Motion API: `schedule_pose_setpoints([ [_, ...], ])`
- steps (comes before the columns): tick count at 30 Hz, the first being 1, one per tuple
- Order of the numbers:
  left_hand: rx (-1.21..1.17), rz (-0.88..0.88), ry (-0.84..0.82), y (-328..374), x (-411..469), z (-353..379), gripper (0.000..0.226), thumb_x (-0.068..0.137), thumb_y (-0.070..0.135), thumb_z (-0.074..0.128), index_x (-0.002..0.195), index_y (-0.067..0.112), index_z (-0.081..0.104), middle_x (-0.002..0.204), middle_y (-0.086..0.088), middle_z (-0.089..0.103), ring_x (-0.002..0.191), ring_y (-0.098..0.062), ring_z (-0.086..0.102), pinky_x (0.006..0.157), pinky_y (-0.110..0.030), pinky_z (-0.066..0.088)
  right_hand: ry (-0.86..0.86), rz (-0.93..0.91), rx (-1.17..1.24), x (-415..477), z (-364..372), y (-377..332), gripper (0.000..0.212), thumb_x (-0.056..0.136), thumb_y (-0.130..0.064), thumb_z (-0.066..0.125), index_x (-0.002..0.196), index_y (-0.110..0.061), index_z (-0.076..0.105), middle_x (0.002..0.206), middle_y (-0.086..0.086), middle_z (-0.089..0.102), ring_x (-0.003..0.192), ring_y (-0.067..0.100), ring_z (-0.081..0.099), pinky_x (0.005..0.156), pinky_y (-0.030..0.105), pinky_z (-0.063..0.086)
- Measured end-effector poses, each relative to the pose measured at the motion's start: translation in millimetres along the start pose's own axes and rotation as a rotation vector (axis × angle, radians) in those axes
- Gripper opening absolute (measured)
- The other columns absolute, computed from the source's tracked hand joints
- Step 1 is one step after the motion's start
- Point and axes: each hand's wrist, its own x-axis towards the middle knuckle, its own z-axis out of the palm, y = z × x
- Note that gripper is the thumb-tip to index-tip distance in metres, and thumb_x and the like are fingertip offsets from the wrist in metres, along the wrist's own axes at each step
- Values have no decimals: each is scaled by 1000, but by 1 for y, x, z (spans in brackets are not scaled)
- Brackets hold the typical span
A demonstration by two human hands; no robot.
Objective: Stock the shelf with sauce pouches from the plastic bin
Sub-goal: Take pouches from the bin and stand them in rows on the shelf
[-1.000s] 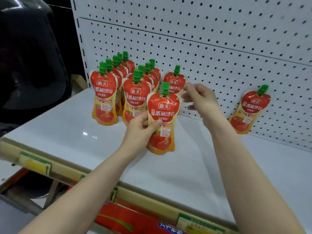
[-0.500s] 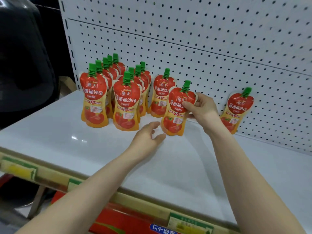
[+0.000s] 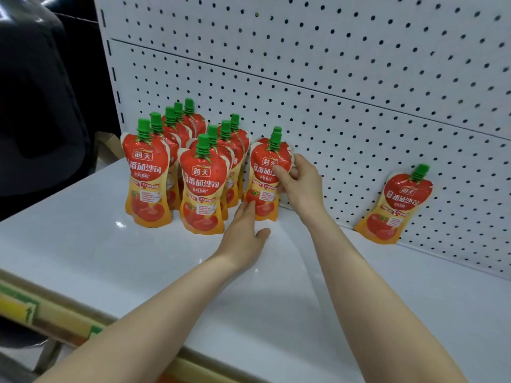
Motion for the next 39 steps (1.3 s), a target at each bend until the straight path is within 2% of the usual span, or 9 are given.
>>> schedule_pose_setpoints([
  [3,3,7,14,-2,1,2,72,97,28,54,154,17,10,162,1,11,150,-15,7,118,-30,13,10,-8,-1,2,1,4,13,82,-37,62,92,-31,59,87,-3,76,76,16,74,74,50,60],
  [11,-61,-11,15,-8,3,3,71,95,27,56,153,18,15,162,1,15,149,-15,9,119,-41,24,10,-35,-73,2,-1,5,18,92,-26,64,108,-18,61,93,-1,75,80,13,73,75,44,60],
  [16,-119,-7,54,-6,-6,-3,57,95,24,57,147,22,34,152,1,38,140,-18,35,112,-41,36,40,-12,-204,-22,-14,7,21,94,-36,61,112,-25,58,92,-3,73,82,9,68,76,33,56],
  [19,-236,8,67,4,-22,-11,42,95,17,56,136,24,51,137,1,54,126,-16,51,99,-27,42,72,15,-335,-57,-29,8,21,98,-33,52,117,-24,59,104,-1,71,94,15,65,85,33,51],
  [23,-290,117,31,15,-57,-24,33,93,15,58,127,18,58,119,1,65,110,-15,60,96,-29,48,95,41,-500,-123,-48,2,23,101,-30,48,119,-22,60,106,0,70,95,17,63,83,33,48],
  [27,-343,239,-27,20,-112,-31,27,93,14,56,118,23,61,106,6,68,97,-7,63,89,-26,52,190,50,-618,-207,-67,-13,25,100,-30,49,120,-21,62,108,-3,70,93,14,62,87,35,47],
  [32,-437,320,-142,30,-195,-15,25,90,11,57,109,26,65,97,6,71,89,-11,67,83,-24,53,343,82,-618,-336,-90,-21,24,100,-28,50,118,-19,63,110,-6,69,98,12,62,83,30,47],
  [36,-494,362,-267,37,-263,20,25,90,6,56,108,22,65,95,7,70,89,-8,67,85,-20,52,521,192,-632,-458,-114,-8,22,101,-27,50,115,-19,65,108,-5,69,99,13,63,85,28,47],
  [39,-499,359,-389,36,-307,64,26,90,4,56,108,21,65,95,6,70,90,-11,67,86,-22,52,616,374,-614,-552,-126,21,19,101,-26,51,114,-21,64,107,-10,68,99,9,62,83,27,48],
])
